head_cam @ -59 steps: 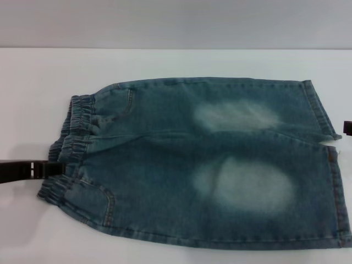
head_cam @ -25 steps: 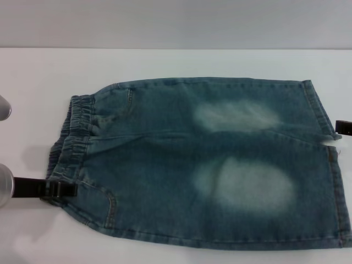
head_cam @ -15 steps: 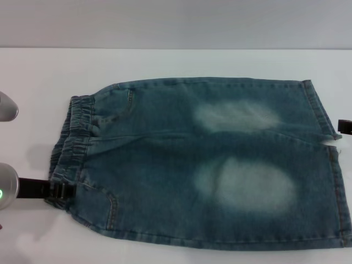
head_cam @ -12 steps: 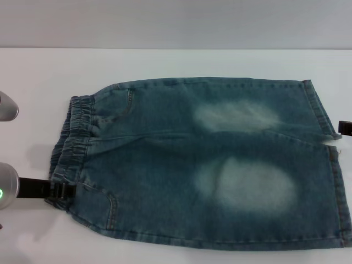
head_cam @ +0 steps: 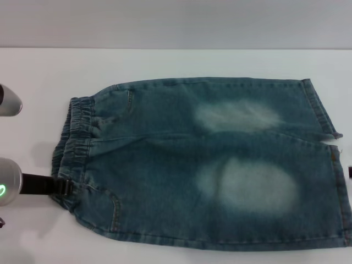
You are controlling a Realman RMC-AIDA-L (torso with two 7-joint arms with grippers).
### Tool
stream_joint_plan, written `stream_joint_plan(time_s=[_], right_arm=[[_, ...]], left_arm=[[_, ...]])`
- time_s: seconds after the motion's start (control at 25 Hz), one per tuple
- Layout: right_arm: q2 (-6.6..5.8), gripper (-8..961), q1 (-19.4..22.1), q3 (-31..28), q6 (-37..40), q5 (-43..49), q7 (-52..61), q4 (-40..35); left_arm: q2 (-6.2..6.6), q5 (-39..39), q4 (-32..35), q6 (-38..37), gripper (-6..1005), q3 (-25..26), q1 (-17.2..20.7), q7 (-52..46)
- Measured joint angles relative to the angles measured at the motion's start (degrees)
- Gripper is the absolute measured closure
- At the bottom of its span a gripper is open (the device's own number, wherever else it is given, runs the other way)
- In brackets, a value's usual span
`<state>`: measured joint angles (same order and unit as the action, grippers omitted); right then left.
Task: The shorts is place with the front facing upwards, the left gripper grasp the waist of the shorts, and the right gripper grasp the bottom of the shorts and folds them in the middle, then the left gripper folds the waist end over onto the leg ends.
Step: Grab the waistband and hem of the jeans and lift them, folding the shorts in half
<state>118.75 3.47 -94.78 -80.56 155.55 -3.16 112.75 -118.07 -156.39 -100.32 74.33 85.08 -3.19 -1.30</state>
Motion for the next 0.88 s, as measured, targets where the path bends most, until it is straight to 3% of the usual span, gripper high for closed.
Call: stream_joint_plan(time_s=[0.32,0.88], right_arm=[[0.15,241,0.9,3.0,-2.0,0.1,0.4,-0.6],[0.16,241,1.2,5.8,-2.6,-0.4,0.7,-3.7]], left_arm=[[0.05,0.0,0.3,0.8,861,0.1,-1.5,-0.1],[0.04,-0.2,-0.4,1.8,914,0.4,-2.4,-0.9]])
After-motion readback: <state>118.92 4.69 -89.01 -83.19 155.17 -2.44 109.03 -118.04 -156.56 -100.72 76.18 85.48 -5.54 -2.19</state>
